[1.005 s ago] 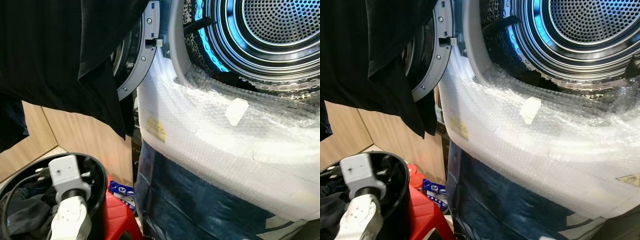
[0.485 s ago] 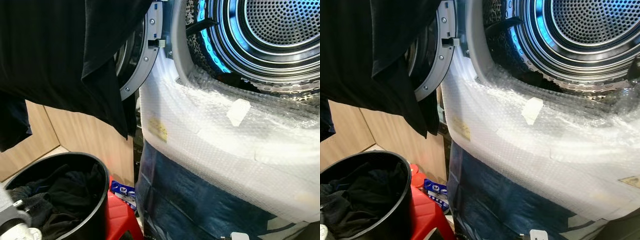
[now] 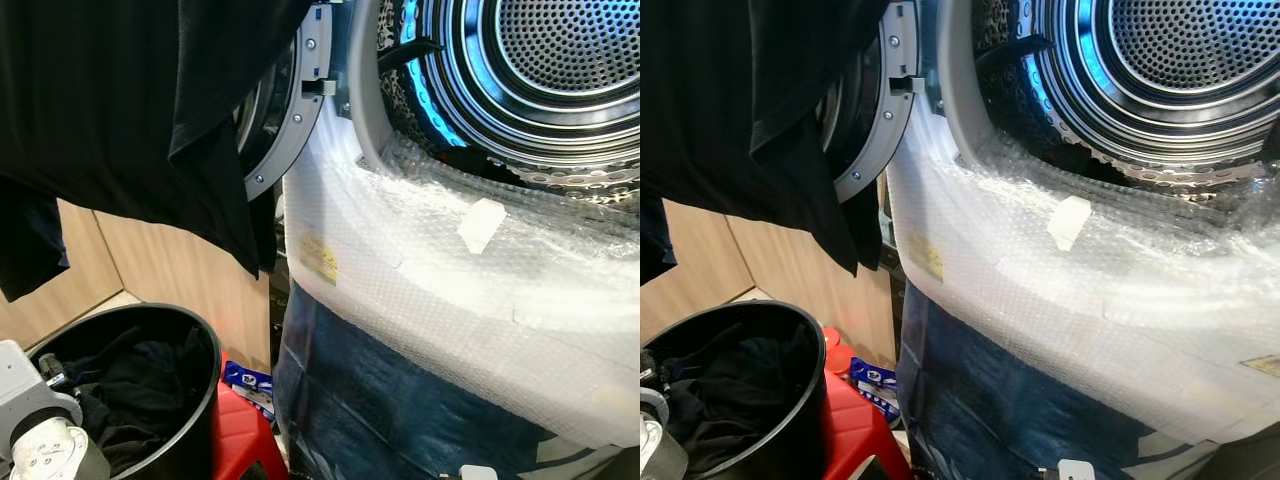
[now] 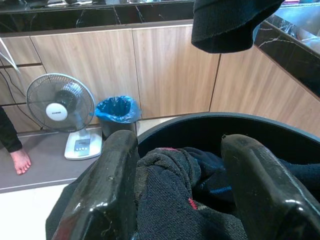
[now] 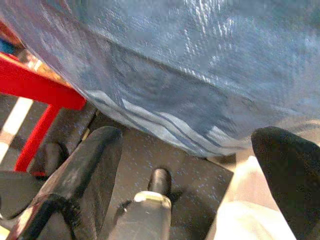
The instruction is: Clothes washing
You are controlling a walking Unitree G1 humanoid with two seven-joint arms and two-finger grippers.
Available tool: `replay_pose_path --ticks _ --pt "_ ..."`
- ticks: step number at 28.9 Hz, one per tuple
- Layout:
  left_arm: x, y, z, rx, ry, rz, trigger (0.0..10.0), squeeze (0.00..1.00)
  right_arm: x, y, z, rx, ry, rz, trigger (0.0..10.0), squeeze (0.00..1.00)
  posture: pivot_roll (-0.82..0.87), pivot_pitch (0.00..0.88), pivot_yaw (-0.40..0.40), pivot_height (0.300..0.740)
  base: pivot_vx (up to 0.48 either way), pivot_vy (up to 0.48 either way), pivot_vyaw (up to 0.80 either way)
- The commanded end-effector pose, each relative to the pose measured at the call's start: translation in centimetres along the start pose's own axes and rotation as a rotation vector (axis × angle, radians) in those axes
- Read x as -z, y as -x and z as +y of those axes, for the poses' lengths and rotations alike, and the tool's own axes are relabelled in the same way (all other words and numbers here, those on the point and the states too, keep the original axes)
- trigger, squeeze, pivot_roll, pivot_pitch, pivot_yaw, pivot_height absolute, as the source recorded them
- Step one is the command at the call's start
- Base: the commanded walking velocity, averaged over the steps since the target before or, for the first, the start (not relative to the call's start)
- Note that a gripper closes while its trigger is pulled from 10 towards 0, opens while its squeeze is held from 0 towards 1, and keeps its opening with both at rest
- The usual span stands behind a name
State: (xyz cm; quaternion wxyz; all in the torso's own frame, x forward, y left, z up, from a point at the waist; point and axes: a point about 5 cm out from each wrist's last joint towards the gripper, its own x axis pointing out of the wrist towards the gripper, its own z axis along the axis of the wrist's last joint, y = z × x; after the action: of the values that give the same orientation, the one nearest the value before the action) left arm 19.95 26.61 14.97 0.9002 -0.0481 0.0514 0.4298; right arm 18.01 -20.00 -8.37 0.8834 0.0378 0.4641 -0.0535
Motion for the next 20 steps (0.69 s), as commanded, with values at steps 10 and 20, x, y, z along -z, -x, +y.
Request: replay_pose_path --ticks 10,20 --pt "-0.34 -0.42 -0.89 0.035 0.020 -0.020 10.0 0.00 -1.39 -0.09 -0.13 -0.009 -0.012 -0.071 10.0 0.00 0.08 0.000 -0.033 0.740 0.000 0.000 0.32" --pt "-0.58 -0.42 -1.35 0.053 0.025 -0.041 10.0 0.00 -1.33 -0.09 -0.12 -0.006 -0.002 -0.071 10.0 0.00 0.08 0.000 -0.045 0.740 0.000 0.000 0.00"
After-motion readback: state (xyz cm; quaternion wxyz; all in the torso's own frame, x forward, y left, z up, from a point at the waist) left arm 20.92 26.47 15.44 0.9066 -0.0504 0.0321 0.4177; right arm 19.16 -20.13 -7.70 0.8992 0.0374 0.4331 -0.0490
